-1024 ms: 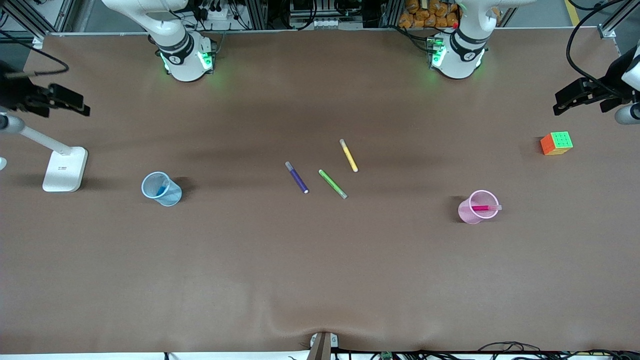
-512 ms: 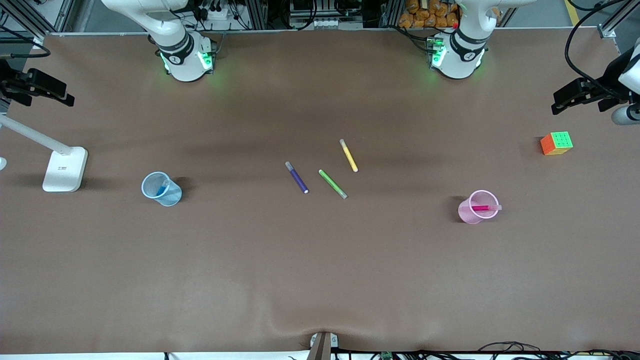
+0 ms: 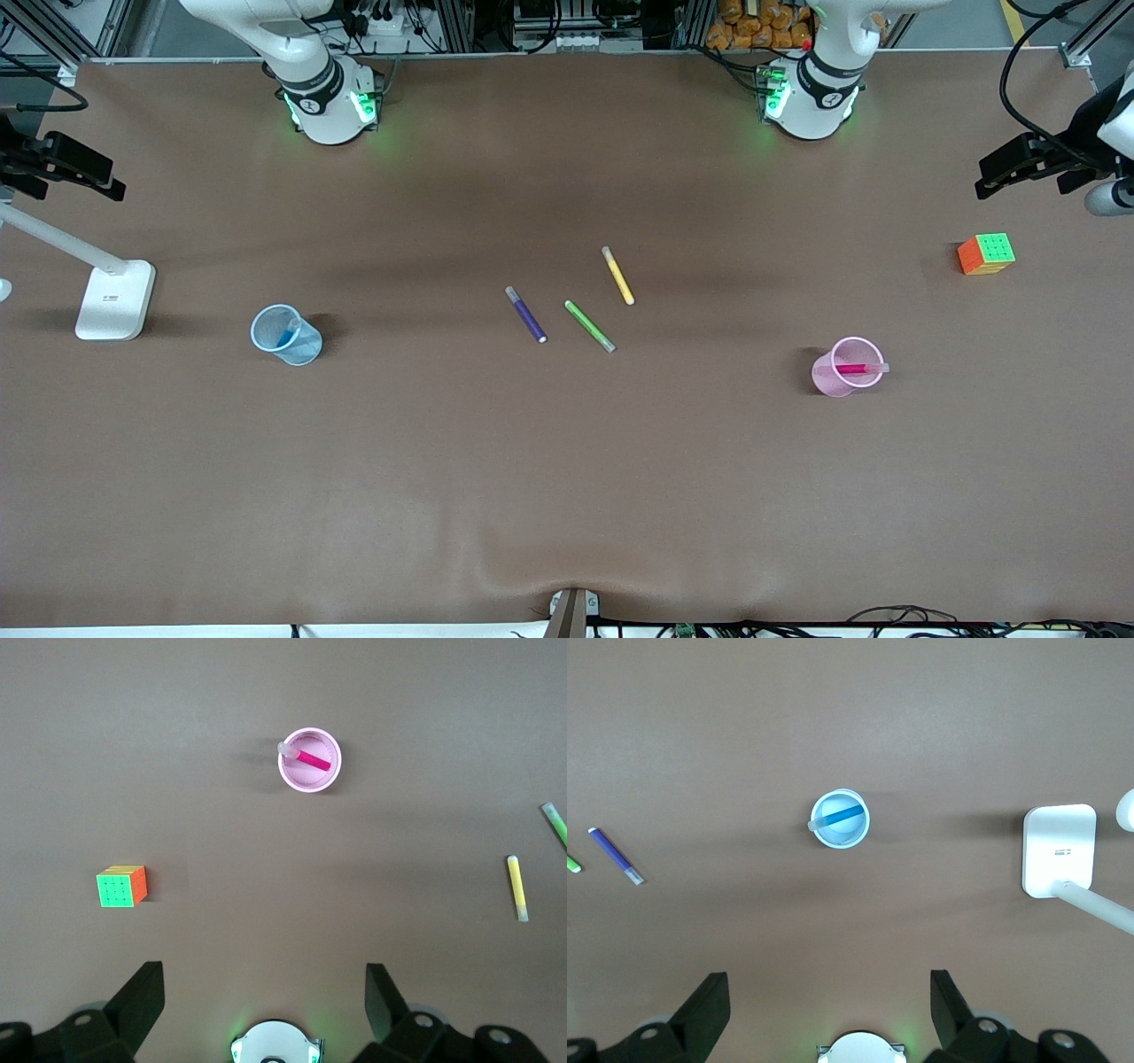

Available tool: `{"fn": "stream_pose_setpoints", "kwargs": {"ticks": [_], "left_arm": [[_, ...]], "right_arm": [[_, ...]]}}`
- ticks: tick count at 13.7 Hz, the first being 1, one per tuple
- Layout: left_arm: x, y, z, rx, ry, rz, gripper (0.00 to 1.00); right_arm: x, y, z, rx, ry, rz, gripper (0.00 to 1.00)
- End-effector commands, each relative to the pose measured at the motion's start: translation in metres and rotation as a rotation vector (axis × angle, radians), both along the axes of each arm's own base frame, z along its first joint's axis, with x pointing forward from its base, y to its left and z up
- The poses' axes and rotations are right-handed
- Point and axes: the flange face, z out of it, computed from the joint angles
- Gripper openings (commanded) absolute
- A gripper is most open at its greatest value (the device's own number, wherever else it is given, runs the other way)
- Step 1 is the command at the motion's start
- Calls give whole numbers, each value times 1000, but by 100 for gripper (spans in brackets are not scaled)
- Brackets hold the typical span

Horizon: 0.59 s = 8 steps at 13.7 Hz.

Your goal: Place pink and blue markers in matching cups

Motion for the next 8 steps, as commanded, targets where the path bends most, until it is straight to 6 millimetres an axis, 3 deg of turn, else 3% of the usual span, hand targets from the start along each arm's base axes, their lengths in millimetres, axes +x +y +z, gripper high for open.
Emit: {"fn": "stream_pose_setpoints", "kwargs": {"ticks": [1, 8], "left_arm": [[-4, -2, 6, -21, -10, 7, 100], [3, -6, 7, -26, -14, -17, 100]], "right_arm": [[0, 4, 1, -25, 8, -10, 100], [0, 4, -2, -25, 12, -9, 100]]}}
